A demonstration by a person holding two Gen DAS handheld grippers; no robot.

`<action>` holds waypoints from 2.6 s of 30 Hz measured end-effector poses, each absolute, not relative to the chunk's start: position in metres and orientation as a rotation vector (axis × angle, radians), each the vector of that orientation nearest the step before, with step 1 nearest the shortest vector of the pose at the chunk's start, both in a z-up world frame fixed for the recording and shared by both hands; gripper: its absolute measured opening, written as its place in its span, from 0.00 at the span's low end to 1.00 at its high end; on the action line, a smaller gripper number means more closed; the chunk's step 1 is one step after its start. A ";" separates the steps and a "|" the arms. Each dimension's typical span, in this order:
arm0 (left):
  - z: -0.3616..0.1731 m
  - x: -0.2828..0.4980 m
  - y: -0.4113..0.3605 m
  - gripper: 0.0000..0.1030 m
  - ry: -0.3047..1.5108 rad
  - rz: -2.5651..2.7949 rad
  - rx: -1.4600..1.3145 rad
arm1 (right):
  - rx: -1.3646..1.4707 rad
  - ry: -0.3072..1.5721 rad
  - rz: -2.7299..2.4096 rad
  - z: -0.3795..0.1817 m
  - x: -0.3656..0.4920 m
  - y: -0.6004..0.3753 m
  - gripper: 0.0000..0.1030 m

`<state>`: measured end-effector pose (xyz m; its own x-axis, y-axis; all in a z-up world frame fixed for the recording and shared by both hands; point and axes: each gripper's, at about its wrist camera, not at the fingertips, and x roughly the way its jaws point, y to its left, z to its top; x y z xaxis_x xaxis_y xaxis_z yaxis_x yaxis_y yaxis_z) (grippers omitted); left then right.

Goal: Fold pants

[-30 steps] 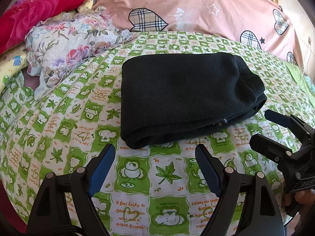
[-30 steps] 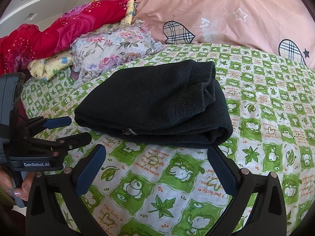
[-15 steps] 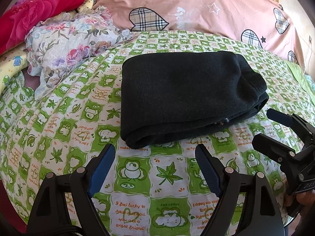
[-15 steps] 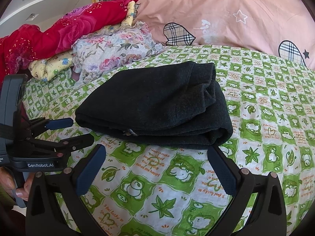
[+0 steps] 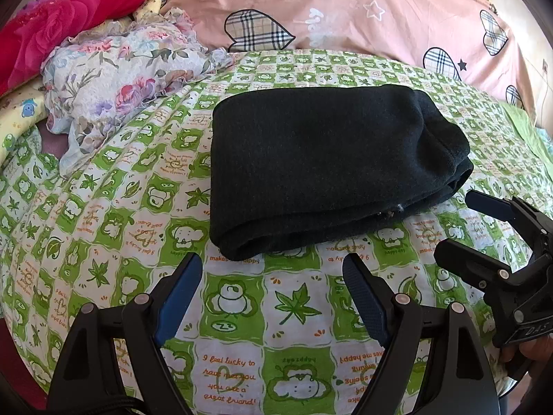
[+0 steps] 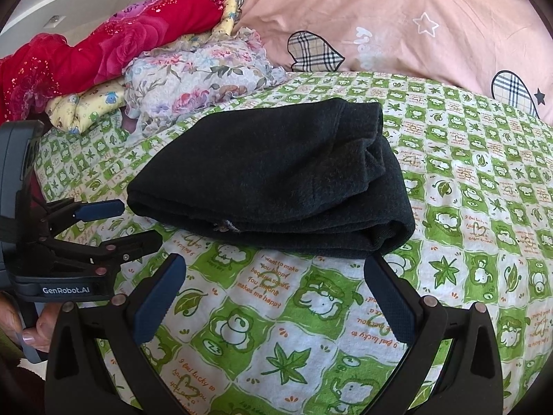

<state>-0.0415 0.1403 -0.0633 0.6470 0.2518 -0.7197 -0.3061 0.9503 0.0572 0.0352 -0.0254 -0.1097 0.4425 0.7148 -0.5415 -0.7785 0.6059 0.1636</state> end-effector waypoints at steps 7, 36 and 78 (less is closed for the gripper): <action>-0.062 -0.042 0.141 0.81 0.808 0.326 -0.069 | -0.153 0.631 0.914 -0.111 0.036 -0.020 1.00; -0.048 -0.050 0.142 0.82 0.798 0.351 -0.044 | -0.174 0.594 0.899 -0.088 0.028 -0.017 1.00; -0.034 -0.056 0.143 0.82 0.777 0.356 -0.029 | -0.163 0.571 0.889 -0.075 0.025 -0.024 1.00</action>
<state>-0.0563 0.1435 -0.0341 0.6567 0.3037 -0.6903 -0.3248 0.9400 0.1045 0.0246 -0.0236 -0.0755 0.4927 0.6872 -0.5338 -0.7716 0.6287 0.0972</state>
